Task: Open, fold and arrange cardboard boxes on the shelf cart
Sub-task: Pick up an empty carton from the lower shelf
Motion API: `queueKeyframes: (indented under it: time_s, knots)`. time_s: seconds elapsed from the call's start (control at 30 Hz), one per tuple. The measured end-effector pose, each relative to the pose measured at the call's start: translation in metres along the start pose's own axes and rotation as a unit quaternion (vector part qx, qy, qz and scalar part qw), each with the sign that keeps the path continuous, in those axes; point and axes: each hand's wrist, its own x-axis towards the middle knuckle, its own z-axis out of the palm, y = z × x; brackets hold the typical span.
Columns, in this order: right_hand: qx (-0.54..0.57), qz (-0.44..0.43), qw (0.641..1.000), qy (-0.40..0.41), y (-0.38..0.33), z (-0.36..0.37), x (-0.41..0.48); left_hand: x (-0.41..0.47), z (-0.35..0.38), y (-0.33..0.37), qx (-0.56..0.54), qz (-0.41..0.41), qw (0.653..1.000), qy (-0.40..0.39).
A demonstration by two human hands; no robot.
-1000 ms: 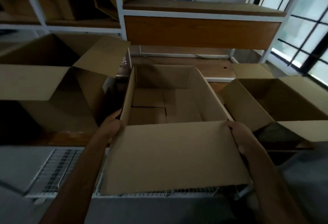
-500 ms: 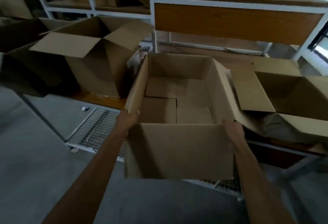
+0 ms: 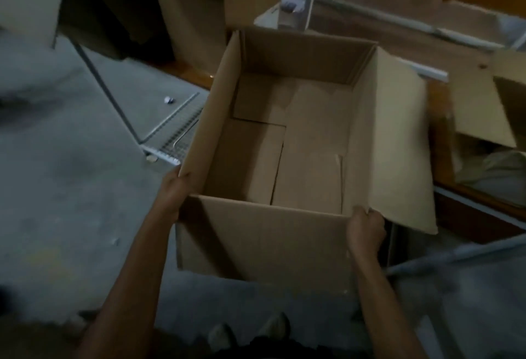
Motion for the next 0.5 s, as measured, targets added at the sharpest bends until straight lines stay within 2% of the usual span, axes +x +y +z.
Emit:
queueKeyframes:
  time_s: [0.2,0.4,0.5]
  knots:
    - [-0.013,-0.025,1.000,0.004,0.019,0.016,-0.046,-0.029,-0.057,-0.058,0.028,-0.015,0.999,0.027]
    - [-0.021,-0.040,0.996,-0.075,0.051,0.013,-0.061,-0.097,-0.066,-0.098,-0.017,-0.044,0.993,0.106]
    - [-0.046,-0.095,0.986,-0.126,0.059,0.006,-0.051,-0.135,-0.056,-0.120,-0.028,-0.066,0.984,0.165]
